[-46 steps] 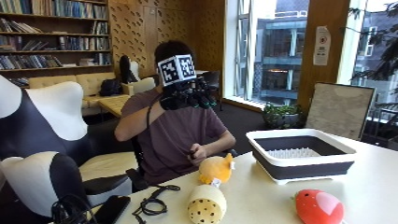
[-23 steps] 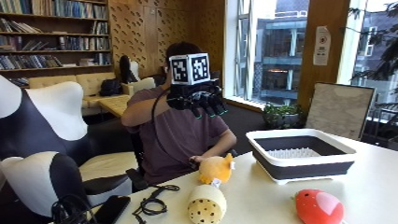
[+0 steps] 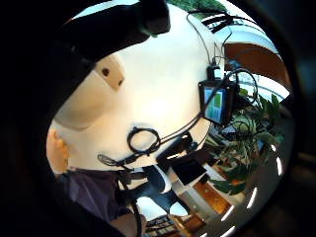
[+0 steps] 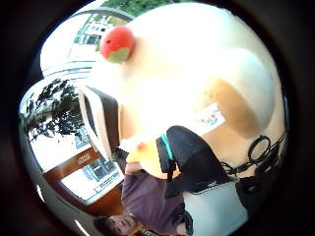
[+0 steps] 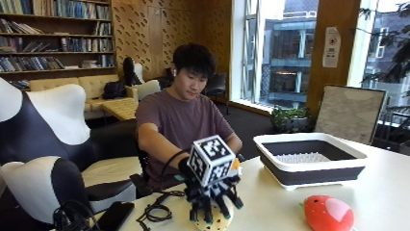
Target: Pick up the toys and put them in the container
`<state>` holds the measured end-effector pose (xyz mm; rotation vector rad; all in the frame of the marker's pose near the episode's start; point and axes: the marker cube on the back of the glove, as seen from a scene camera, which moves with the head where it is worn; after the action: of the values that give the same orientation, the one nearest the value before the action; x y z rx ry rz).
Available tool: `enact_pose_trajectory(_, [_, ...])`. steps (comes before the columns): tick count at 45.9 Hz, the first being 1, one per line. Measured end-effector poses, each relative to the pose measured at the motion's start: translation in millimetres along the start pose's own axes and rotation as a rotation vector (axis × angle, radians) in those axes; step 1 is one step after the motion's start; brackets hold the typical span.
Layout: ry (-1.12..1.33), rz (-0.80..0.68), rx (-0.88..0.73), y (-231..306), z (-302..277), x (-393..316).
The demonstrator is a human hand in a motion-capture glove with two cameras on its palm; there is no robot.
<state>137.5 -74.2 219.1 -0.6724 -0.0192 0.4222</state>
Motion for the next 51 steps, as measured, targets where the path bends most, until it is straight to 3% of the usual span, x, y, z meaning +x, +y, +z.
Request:
enact_pose_trajectory(3, [0.026,0.013,-0.035,-13.3,32.8,1.5])
enact_pose_trajectory(6, [0.006,0.008,0.037,-21.9,47.8,1.5])
enact_pose_trajectory(13, [-0.063,-0.006,0.242,-30.0,45.4,0.4])
enact_pose_trajectory(20, [-0.115,-0.029,0.251,-28.0,25.6,-2.0])
enact_pose_trajectory(26, [-0.149,-0.068,0.271,-0.3,-18.9,-20.1])
enact_pose_trajectory(36, [-0.092,-0.127,0.402,53.9,-146.2,-61.2])
enact_pose_trajectory(44, [-0.008,-0.219,0.488,89.6,-217.2,-138.4])
enact_pose_trajectory(51, [0.025,-0.351,0.497,104.5,-236.6,-251.5])
